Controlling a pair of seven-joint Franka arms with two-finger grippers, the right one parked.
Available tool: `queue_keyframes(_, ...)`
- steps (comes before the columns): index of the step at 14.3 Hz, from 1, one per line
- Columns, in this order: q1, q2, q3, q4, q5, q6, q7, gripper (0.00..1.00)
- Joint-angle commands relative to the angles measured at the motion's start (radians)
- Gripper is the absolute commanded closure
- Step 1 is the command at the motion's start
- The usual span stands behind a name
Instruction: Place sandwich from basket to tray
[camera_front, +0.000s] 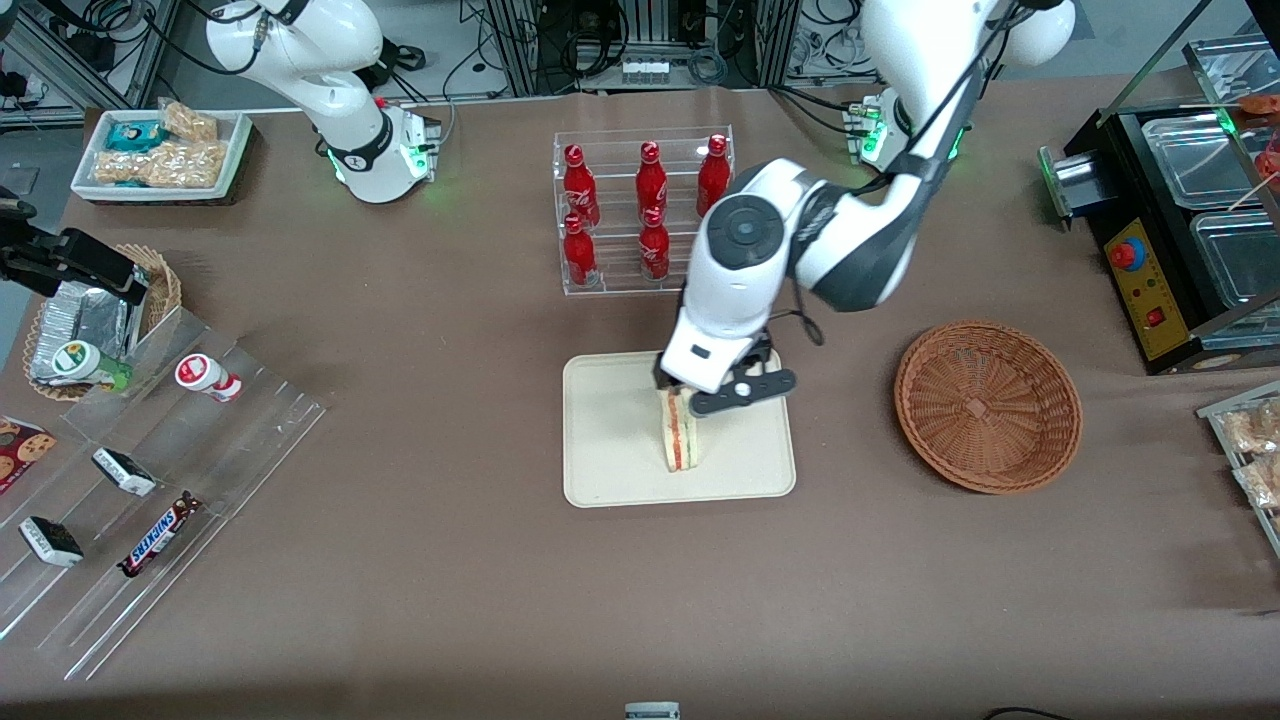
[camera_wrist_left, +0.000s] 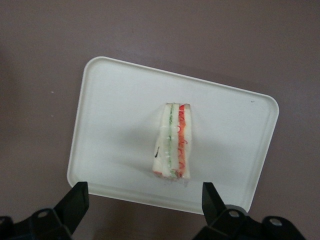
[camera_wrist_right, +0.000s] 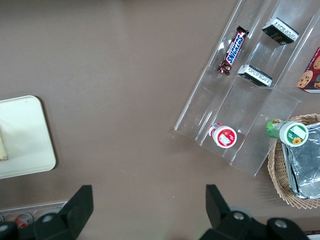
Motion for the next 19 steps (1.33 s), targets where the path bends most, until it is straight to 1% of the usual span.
queue_keyframes(1, 0.055, -0.038, -0.001, -0.036, -0.002, -0.051, 0.065, 0.0)
queue_keyframes(3, 0.131, -0.099, -0.003, -0.096, -0.002, -0.074, 0.146, 0.0)
queue_keyframes(6, 0.265, -0.229, -0.003, -0.224, -0.005, -0.093, 0.361, 0.0)
queue_keyframes(8, 0.351, -0.281, -0.003, -0.251, -0.007, -0.135, 0.497, 0.0)
queue_keyframes(10, 0.441, -0.32, -0.003, -0.249, -0.024, -0.208, 0.65, 0.0)
queue_keyframes(12, 0.506, -0.363, -0.001, -0.246, -0.025, -0.261, 0.77, 0.0)
queue_keyframes(15, 0.587, -0.42, -0.007, -0.234, -0.027, -0.309, 0.855, 0.0)
queue_keyframes(17, 0.607, -0.417, -0.009, -0.15, -0.027, -0.376, 0.887, 0.0)
queue_keyframes(19, 0.607, -0.411, -0.003, -0.072, -0.027, -0.396, 0.922, 0.0)
